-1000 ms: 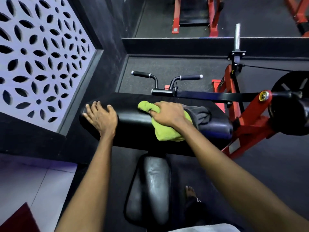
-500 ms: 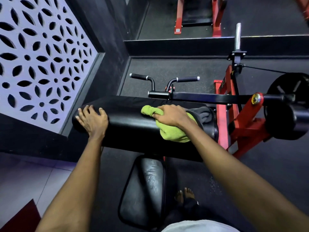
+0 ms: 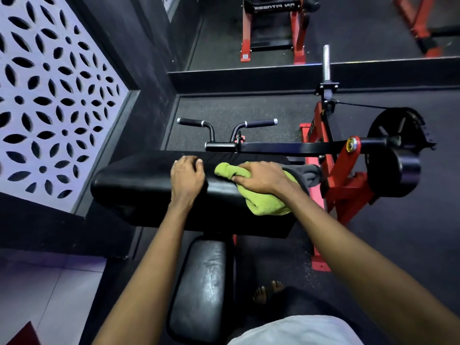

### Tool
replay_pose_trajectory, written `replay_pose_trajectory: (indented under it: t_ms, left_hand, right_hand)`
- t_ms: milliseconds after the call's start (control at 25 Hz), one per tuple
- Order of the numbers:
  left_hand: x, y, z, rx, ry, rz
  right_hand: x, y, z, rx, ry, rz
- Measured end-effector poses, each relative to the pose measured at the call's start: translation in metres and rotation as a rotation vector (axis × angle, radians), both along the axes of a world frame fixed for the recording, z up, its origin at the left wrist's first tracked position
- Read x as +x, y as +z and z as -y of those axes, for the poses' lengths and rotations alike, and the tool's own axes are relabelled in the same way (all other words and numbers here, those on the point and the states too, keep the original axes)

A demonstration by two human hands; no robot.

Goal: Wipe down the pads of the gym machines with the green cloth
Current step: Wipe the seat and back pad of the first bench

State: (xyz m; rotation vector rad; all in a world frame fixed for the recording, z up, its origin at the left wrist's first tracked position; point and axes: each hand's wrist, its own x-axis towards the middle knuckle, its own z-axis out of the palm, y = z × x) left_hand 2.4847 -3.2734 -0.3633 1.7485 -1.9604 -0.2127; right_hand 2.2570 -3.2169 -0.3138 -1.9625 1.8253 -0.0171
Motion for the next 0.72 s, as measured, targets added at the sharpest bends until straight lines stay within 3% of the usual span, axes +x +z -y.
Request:
replay_pose_trajectory:
  t_ms: [120,240,360,520,640,720]
  left_hand:
    - [-0.002,-0.004,-0.007,0.003,0.019,0.105]
    - [-0.003,-0.001,-0.008,-0.017,0.039,0.107]
    - [-0.018,0.003,-0.015,-0.048,0.022,0.11]
    - [-0.058,0.012,-0.031,0.062,0.116,-0.103]
    - [-0.096,0.013,-0.039,0.12,0.049,-0.044]
    - [-0.115,0.012,-0.039,0.196,0.003,-0.007]
  right_hand:
    - [-0.004,0.003,-0.004,-0.004,0.042,0.065]
    - [-0.042,-0.01,-0.027,-0.115,-0.108,0.101]
    - [-0.071,-0.03,-0.045,-0.202,-0.318,0.379]
    - [-0.082,-0.052,-0.027,-0.121,-0.479,0.593]
    - [-0.098,-0.062,-0.001,0.099,-0.597,0.843]
    - [-0.102,-0.063,-0.01,0.086,-0.518,0.877]
